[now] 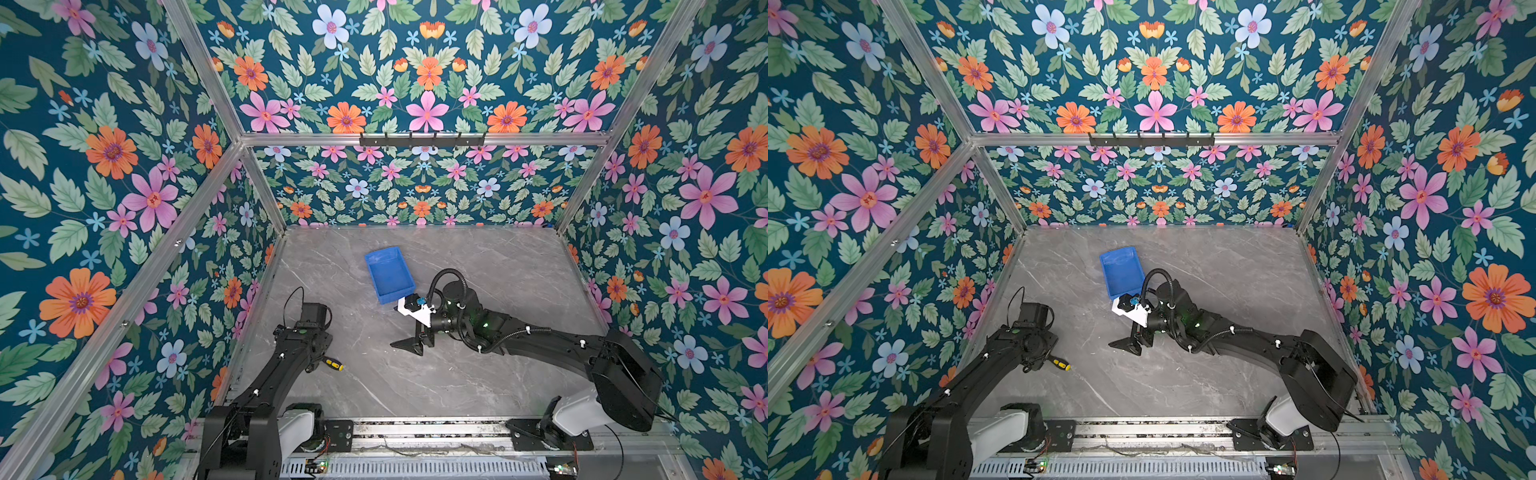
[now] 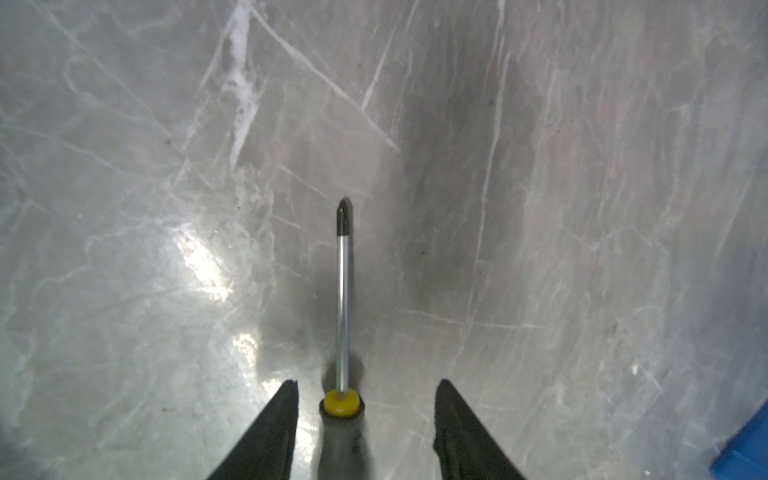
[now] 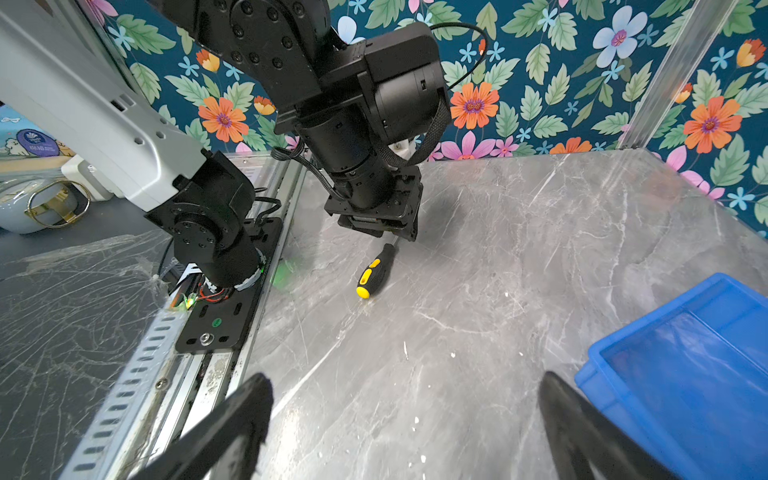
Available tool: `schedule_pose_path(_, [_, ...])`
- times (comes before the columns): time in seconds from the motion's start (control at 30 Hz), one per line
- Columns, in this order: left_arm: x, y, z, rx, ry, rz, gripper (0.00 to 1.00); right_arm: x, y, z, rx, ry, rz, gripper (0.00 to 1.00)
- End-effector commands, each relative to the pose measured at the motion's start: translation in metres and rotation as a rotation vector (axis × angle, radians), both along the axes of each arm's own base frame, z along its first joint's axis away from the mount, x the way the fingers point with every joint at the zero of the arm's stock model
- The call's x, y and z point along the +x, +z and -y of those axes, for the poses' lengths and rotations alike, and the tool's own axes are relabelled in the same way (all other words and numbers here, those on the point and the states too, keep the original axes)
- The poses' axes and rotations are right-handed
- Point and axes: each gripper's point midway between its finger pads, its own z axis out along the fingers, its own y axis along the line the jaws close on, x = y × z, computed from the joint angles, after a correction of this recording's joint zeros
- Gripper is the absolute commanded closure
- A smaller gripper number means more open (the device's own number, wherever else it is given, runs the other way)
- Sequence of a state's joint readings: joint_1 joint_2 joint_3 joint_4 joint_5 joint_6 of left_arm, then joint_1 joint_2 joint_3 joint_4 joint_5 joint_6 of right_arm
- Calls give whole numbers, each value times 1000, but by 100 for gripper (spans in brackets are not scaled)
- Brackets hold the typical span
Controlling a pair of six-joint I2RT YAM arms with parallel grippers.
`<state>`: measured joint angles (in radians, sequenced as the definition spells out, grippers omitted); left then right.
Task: Put the screwdriver in the bin
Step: 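Close the left gripper on the screwdriver handle and lift it, then carry the screwdriver with the left gripper over the blue bin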
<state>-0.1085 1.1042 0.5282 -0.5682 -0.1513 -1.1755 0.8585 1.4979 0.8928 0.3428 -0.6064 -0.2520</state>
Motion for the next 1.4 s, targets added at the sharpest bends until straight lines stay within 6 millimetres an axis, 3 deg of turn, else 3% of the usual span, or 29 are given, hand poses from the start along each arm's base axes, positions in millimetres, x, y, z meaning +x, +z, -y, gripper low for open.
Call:
schedule_pose_path(0.0, [-3,-1,7,-34,10,-9,42,1,10,-2,34,2,31,1])
schedule_pose_path(0.33, [-8,-18,36,-62,-19,-72,47,2,11,-4,37,5,34,1])
schedule_pose_path(0.57, [-12,-28,34,-28,-24,-136,58,2,9,-2,28,2,36,1])
schedule_pose_path(0.73, [-15,-31,32,-23,-17,-141,72,2,8,-2,28,1,33,1])
schedule_pose_path(0.93, [-13,-25,30,-16,-12,-115,84,2,9,-2,30,1,36,1])
schedule_pose_path(1.37, [4,6,27,34,-34,-38,85,3,10,-2,34,-10,38,1])
